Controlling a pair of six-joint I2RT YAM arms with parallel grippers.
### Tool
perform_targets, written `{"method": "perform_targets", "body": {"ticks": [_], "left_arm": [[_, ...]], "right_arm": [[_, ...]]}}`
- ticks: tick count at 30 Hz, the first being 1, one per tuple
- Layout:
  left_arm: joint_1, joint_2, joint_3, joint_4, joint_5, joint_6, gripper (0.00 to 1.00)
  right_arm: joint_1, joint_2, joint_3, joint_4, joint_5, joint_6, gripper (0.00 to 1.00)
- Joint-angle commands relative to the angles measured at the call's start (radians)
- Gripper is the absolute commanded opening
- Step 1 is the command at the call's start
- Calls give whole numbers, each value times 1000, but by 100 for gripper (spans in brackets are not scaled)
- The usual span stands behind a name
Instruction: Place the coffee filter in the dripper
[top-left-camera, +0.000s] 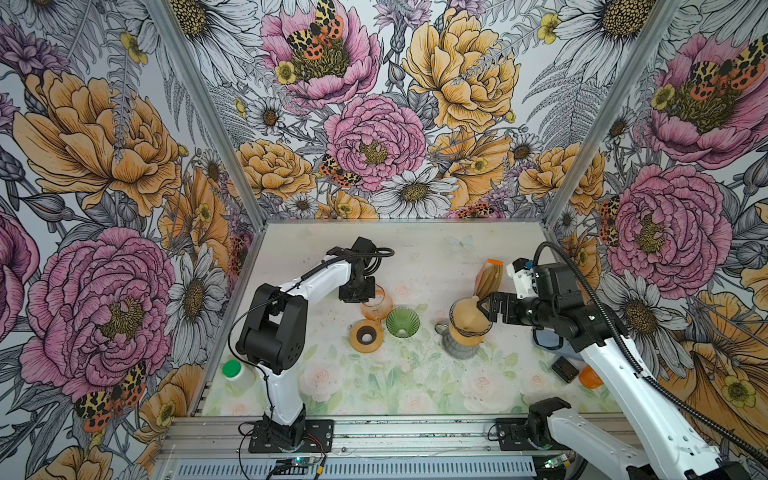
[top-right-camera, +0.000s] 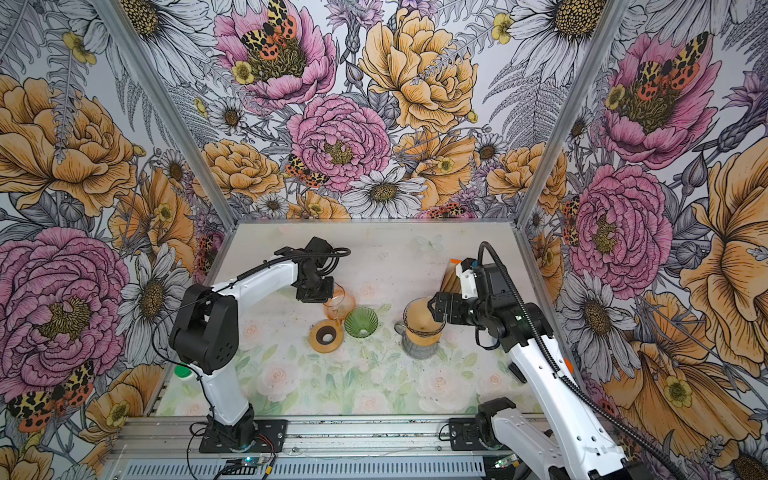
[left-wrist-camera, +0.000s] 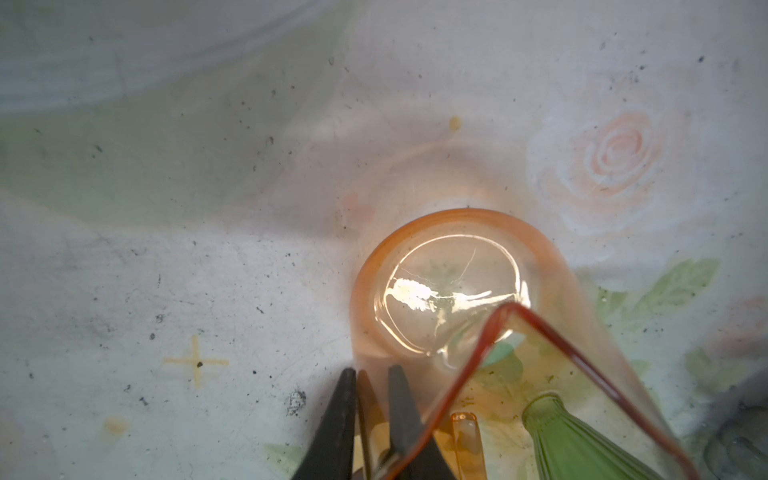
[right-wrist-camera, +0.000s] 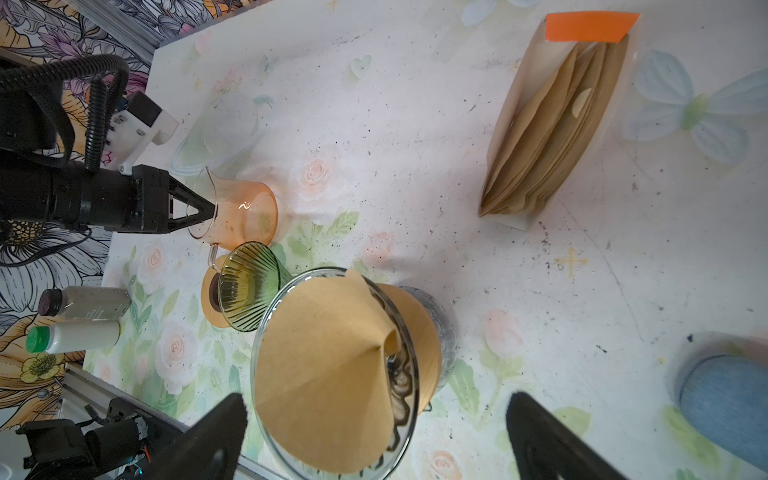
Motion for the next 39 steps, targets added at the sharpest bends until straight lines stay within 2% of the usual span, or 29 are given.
{"method": "perform_targets", "body": {"ticks": [1, 13, 19, 25, 29, 32, 37, 39], "left_arm": [[-15, -41, -7, -37, -31, 17, 18], [-19, -65, -27, -81, -63, 0, 18], [-13, -62, -3, -80, -59, -11, 25], [-13, -33, 52, -80, -47, -12, 27], [-13, -26, 75, -80, -49, -11, 36], [-14, -29, 85, -81, -56, -10, 37], [-20, -97, 78, -87, -91, -17, 41], [-24, -146, 62, -85, -99, -21, 46]], "right_arm": [[7, 9, 4, 0, 8, 4, 99], [7, 10, 4, 0, 4, 2, 100], [7, 11, 6, 0, 4, 1, 99], [8, 5, 5, 1, 4, 1, 99], [6, -5, 0, 0, 4, 3, 99], [7, -6, -1, 0, 4, 3, 99], [9, -13, 0, 0, -9, -4, 99], [9, -16, -1, 2, -21, -11, 100]]}}
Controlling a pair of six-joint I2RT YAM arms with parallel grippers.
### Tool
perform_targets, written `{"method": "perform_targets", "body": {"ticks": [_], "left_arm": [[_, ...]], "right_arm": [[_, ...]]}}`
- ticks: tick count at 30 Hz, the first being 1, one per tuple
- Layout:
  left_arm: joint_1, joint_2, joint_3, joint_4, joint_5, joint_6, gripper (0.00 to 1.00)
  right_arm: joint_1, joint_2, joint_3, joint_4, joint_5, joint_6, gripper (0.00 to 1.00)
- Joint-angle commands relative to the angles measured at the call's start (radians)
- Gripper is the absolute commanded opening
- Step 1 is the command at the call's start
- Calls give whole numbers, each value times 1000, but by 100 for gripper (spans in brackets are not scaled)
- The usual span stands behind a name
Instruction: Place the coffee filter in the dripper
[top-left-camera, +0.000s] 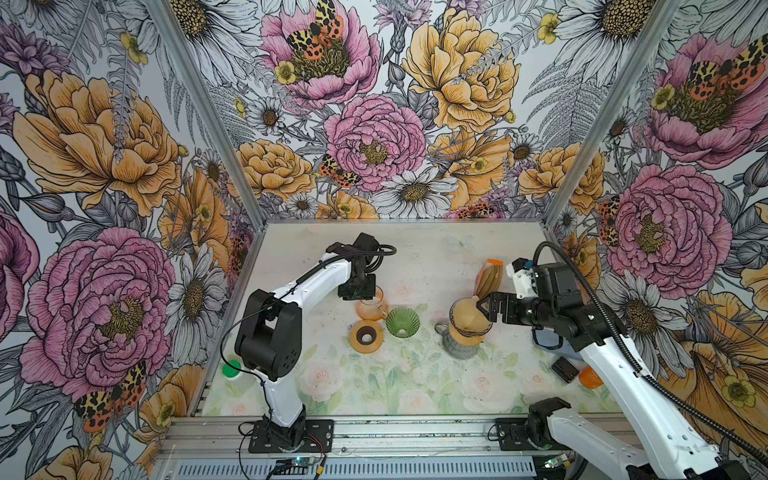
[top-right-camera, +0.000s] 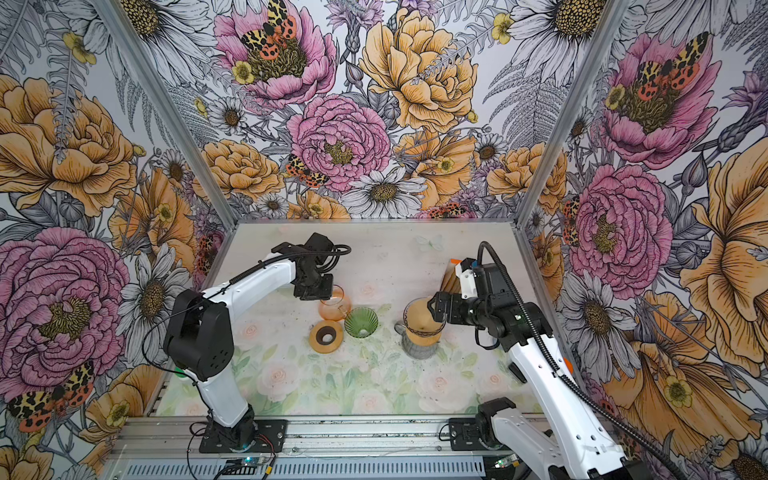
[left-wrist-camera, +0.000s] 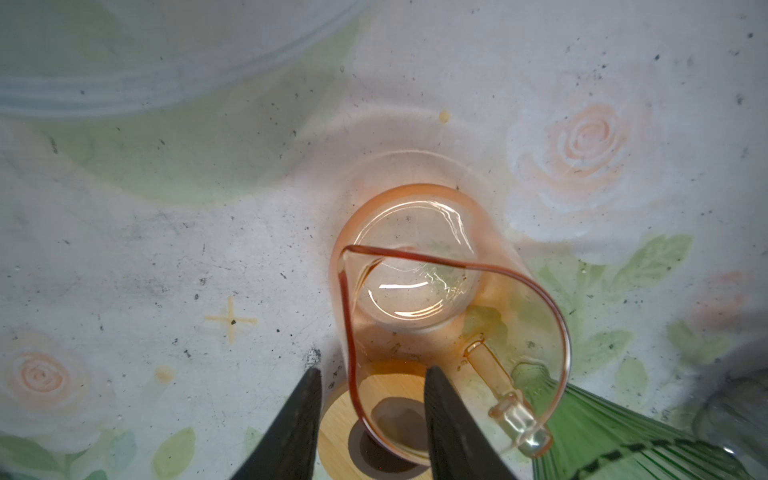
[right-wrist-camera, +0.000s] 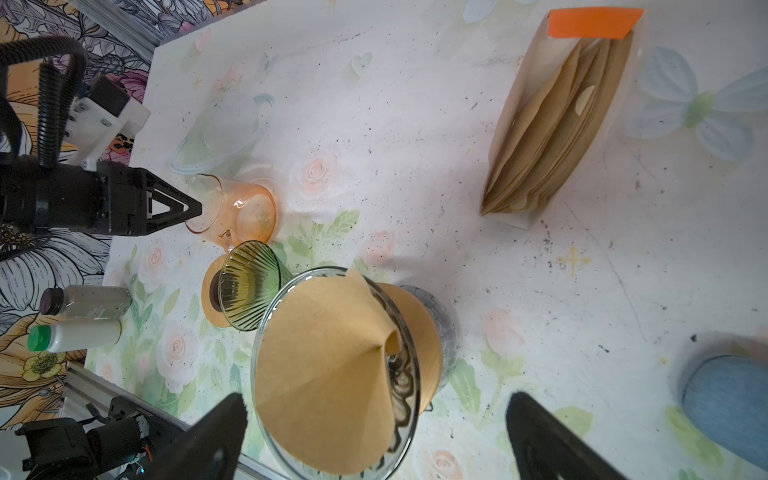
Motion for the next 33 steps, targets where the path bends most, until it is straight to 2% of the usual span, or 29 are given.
{"method": "perform_targets", "body": {"ticks": [1, 5, 15, 19, 21, 25, 30, 33], "left_arm": [[-8, -126, -7, -2, -43, -16, 48], [-15, -237, -60, -2, -21, -27, 53], [-5, -508, -254, 32, 98, -97, 55], [46, -616, -395, 125, 217, -136, 56], [78, -647, -460, 170, 282, -153, 56], [107, -684, -552, 231, 322, -171, 56], [148, -708, -661, 328, 377, -218, 57], [196, -718, -742, 431, 458, -247, 57]], "right_arm": [[9, -21, -3, 1, -18, -14, 99], [20, -24, 0, 2, -27, -17, 99], [106, -27, 36, 2, 26, -10, 100], [177, -19, 62, 3, 80, -6, 100], [217, -16, 76, 3, 121, -5, 100], [305, -11, 97, 9, 179, -4, 100], [399, -7, 98, 69, 136, -26, 99], [438, -2, 103, 106, 118, -33, 99]]}}
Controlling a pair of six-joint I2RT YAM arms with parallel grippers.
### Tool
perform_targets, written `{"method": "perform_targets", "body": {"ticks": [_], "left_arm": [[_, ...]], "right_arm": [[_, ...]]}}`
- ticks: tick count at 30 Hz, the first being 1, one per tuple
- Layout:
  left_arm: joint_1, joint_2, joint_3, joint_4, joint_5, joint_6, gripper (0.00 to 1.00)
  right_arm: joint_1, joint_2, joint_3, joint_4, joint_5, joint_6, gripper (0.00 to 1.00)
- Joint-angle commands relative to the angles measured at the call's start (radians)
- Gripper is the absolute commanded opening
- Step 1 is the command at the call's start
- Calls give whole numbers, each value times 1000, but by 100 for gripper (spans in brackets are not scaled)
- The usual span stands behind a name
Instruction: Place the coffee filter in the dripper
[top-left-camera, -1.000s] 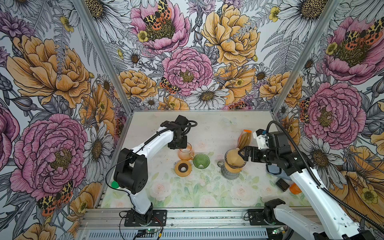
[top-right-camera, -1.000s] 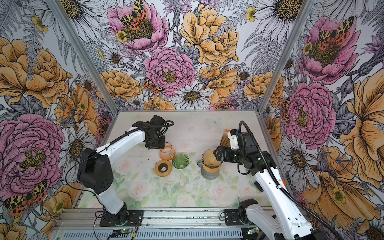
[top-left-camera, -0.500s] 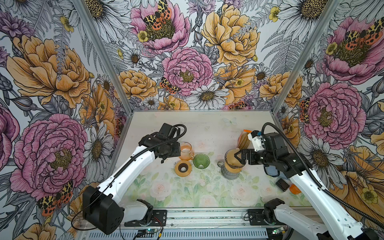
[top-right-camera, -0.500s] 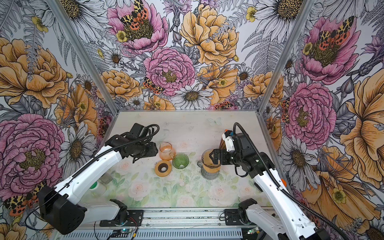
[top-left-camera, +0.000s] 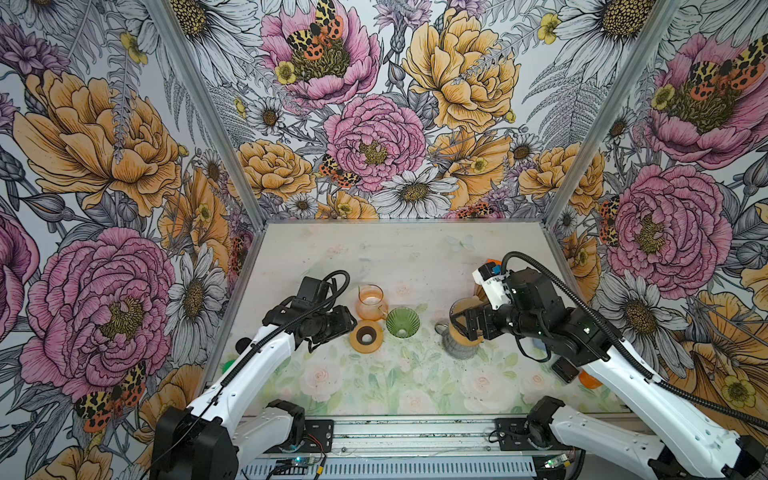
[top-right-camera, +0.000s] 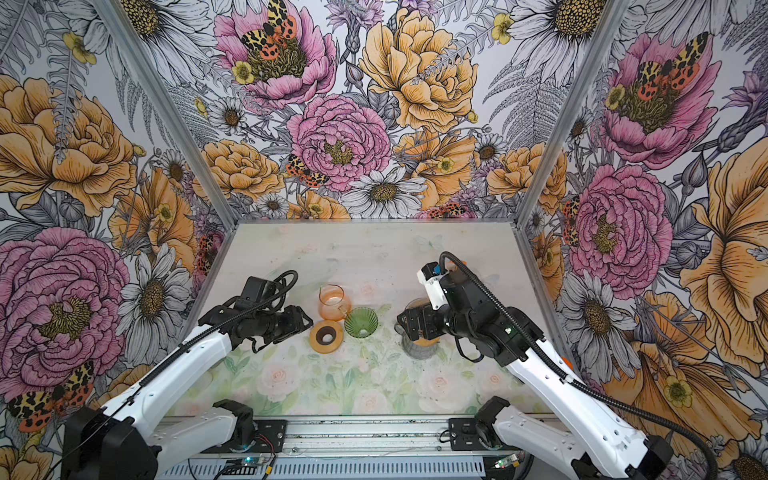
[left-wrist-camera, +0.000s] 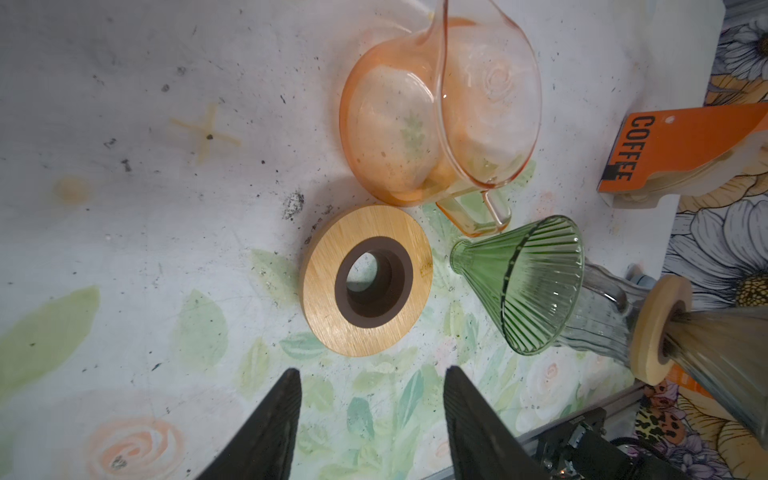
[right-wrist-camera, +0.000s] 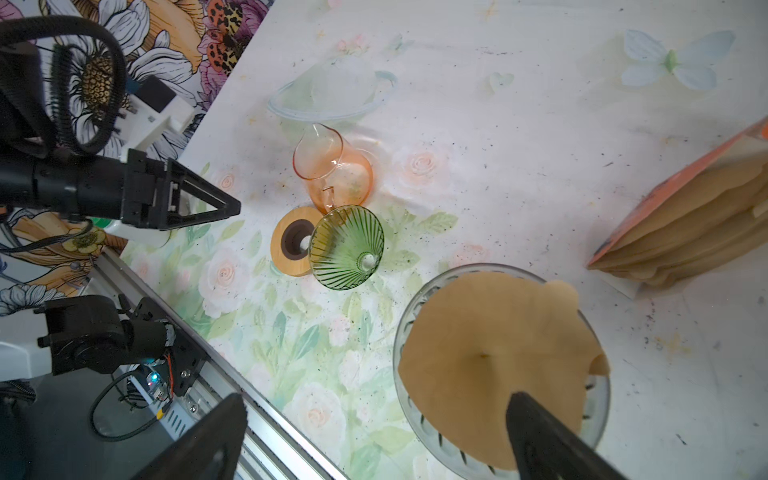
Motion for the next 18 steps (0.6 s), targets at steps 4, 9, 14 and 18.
{"method": "perform_targets", "body": {"ticks": [4, 9, 14, 18], "left_arm": [[83, 9, -135, 265, 212, -72, 57], [91, 44, -148, 286, 202, -55, 58], [96, 56, -152, 297, 194, -52, 58], [99, 51, -163, 298, 176, -49, 59]], "right_arm": [[68, 10, 19, 128, -23, -17, 100], [79, -14, -10, 235, -74, 7, 99], [78, -65, -73, 356, -53, 3, 99], [71, -84, -81, 326, -62, -54, 99]]}}
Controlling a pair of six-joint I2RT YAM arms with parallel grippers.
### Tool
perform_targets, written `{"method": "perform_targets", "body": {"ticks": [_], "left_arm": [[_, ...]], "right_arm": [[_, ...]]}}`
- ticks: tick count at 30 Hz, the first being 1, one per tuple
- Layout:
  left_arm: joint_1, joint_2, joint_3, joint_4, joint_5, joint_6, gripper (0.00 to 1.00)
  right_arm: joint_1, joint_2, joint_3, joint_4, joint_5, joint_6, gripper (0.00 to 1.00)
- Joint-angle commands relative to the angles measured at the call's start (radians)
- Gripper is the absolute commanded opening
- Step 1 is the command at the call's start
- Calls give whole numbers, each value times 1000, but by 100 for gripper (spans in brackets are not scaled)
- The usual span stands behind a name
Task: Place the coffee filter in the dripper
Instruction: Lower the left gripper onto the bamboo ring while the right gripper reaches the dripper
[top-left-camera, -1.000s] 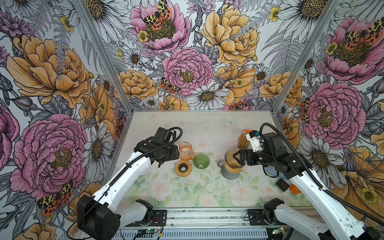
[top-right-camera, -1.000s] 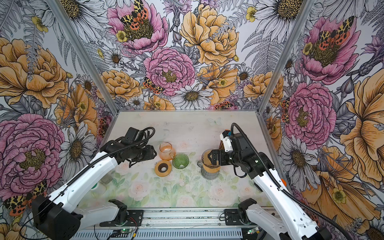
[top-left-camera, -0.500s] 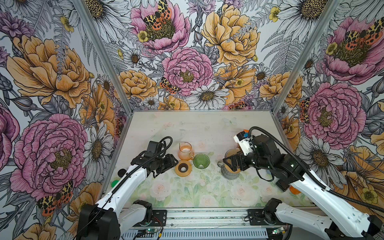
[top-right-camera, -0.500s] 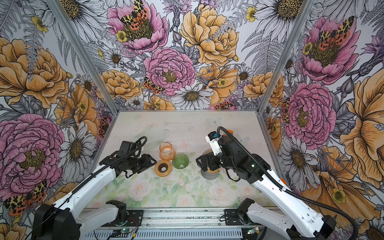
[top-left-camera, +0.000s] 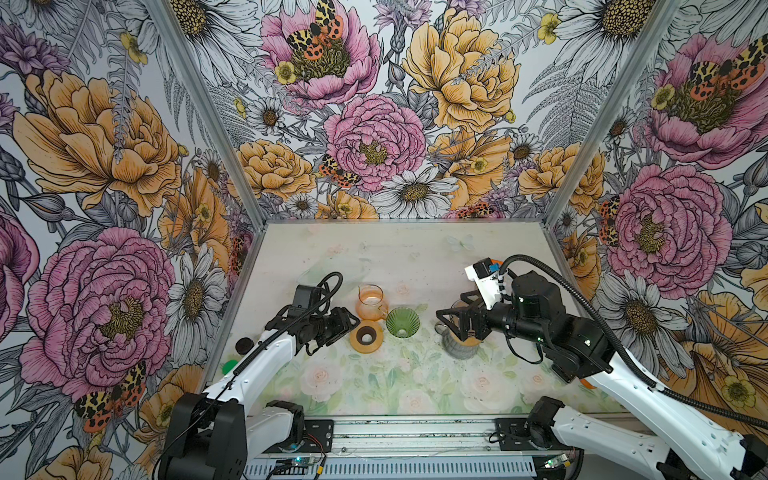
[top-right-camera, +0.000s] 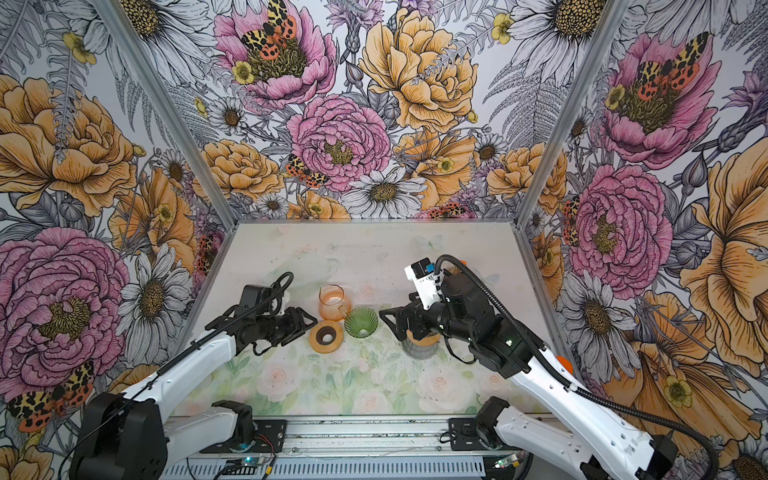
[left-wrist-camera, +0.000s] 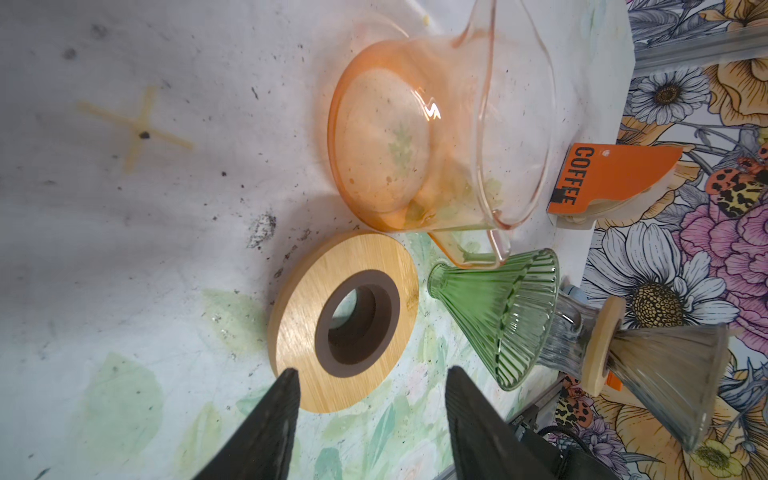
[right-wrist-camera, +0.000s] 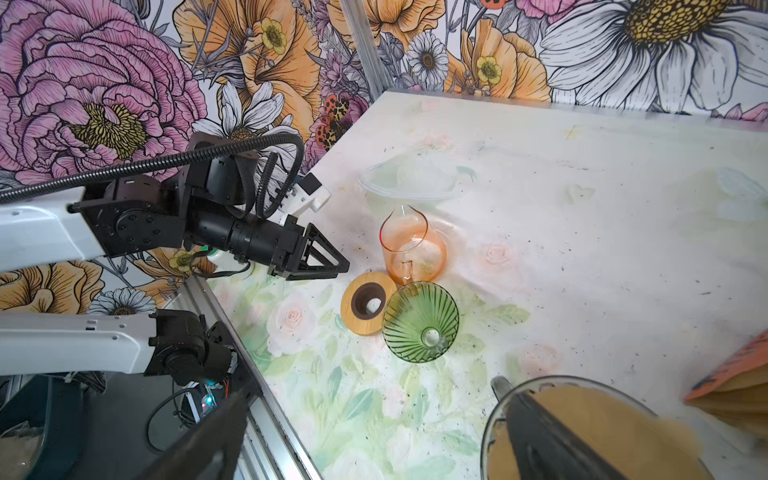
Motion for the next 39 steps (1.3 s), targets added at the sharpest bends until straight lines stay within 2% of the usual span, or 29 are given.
{"method": "perform_targets", "body": {"ticks": [1, 5, 7, 14, 21, 39], "left_arm": [[13, -4, -22, 34, -5, 2, 59], [9, 7, -27, 33, -17, 2, 59], [10, 12, -32, 34, -27, 1, 59], [2, 83, -38, 35, -45, 11, 60], [-45, 177, -2, 40, -63, 27, 62], [-74, 222, 0, 127, -50, 19, 62]], "right_arm": [[-8, -16, -6, 32, -22, -51, 98], [-12, 16, -11, 17, -71, -63, 93], [-12, 24, -20, 18, -108, -87, 99], [-12, -11, -48, 18, -78, -138, 100], [-12, -18, -63, 19, -91, -131, 100], [-12, -25, -88, 21, -106, -119, 99]]}}
